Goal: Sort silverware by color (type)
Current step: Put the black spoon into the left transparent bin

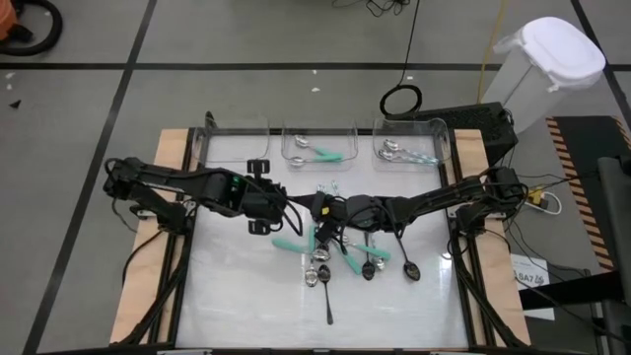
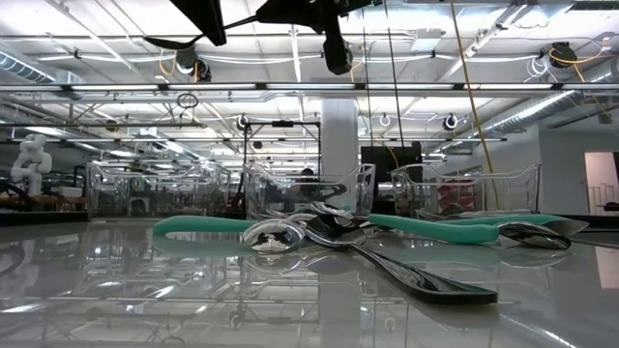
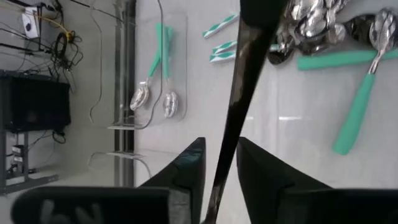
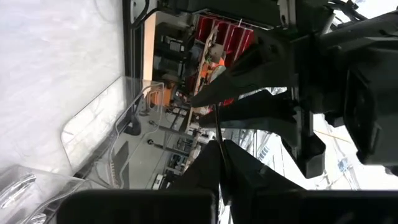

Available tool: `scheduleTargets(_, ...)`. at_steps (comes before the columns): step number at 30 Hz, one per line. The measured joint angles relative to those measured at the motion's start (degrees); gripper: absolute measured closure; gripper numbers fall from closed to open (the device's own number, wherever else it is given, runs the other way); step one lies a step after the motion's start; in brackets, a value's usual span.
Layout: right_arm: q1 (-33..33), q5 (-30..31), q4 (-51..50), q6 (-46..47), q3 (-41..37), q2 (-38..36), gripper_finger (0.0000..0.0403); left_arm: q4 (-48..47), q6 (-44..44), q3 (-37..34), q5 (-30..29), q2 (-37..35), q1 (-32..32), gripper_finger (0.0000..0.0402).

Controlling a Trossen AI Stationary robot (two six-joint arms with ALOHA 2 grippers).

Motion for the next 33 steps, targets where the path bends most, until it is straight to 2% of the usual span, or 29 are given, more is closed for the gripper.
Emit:
scheduleTargets(10,0.0,0.1,0.0,0.0,0.0,0.0,0.0393,-1.5,2.5,0.0,0.7,0.1,0.0,0.0386)
scheduleTargets(14,-0.1,0.5,-0.5,3.8,0.0,0.0,0.0364,-1.9,2.0,0.0,0.7,0.1,0.4,0.0388)
scheduleTargets(17,-0.1,3.0,-1.4,8.1,0.0,0.0,0.0331,-2.7,1.8,0.0,0.7,0.1,1.5,0.0388)
scheduleTargets(22,-0.1,10.9,-3.0,22.8,0.0,0.0,0.0273,-5.3,2.1,0.0,0.7,0.1,4.3,0.0388)
scheduleTargets(26,-0.1,19.1,-8.4,33.3,0.0,0.0,0.0234,-6.8,2.5,0.0,0.5,0.1,7.5,0.0388)
scheduleTargets(29,0.0,23.7,-17.0,43.4,0.0,0.0,0.0215,-7.2,5.1,0.0,0.5,-0.1,10.8,0.0388)
scheduleTargets(33,1.2,23.5,-31.3,59.5,0.0,0.0,0.0207,-7.4,10.0,0.0,1.7,-1.3,16.9,0.0388)
